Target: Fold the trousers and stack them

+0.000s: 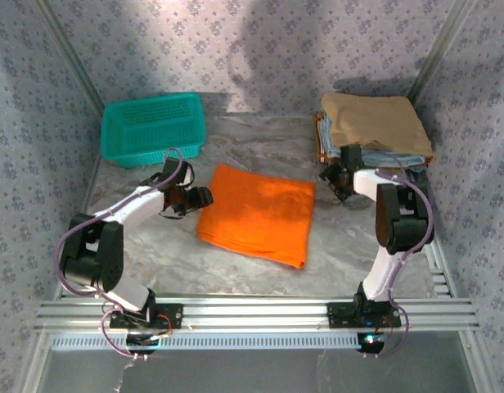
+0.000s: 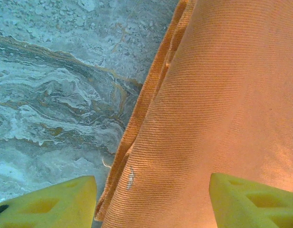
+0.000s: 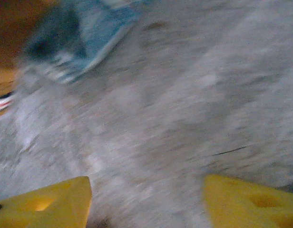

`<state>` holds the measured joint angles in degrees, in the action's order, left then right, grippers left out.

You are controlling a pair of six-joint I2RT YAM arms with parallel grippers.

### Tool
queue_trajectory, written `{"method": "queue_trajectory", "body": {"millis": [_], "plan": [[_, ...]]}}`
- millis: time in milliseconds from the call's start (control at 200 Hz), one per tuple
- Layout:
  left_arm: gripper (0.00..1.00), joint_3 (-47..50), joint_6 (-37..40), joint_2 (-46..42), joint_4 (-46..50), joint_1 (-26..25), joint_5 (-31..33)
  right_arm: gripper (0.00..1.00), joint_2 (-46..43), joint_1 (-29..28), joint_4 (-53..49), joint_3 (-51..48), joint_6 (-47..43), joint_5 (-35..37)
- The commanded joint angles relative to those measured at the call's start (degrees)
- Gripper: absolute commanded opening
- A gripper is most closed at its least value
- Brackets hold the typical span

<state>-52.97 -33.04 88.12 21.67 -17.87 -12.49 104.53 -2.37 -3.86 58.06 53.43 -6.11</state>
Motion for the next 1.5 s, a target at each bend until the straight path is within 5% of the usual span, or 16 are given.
{"method": "queue_trajectory", "body": {"millis": [0, 295, 874, 1154, 1494], "plan": [[0.64, 1.09, -0.7, -2.15, -1.08, 0.29, -1.65, 0.63, -0.31, 1.71, 19.7, -7.99, 15.13, -4.59], [0.64, 1.86, -0.27, -2.69, -1.5, 0.38, -1.56, 0.57, -4.33, 6.18, 22.54, -15.58, 24.0, 4.71], [0.63, 2.96, -0.1, -2.16, -3.56, 0.99, -2.28, 0.44, 7.93, 15.08, 20.19, -1.12, 21.2, -12.86], [0.63, 3.6, -0.1, -1.2, -4.97, 1.17, -2.85, 0.52, 8.31, 13.28, 18.5, 2.77, 18.87, -13.21], [0.63, 3.23, 0.43, -0.73, -5.03, 1.96, -3.12, 0.2, 11.65, 13.18, 9.87, 8.58, 13.88, -7.53]]}}
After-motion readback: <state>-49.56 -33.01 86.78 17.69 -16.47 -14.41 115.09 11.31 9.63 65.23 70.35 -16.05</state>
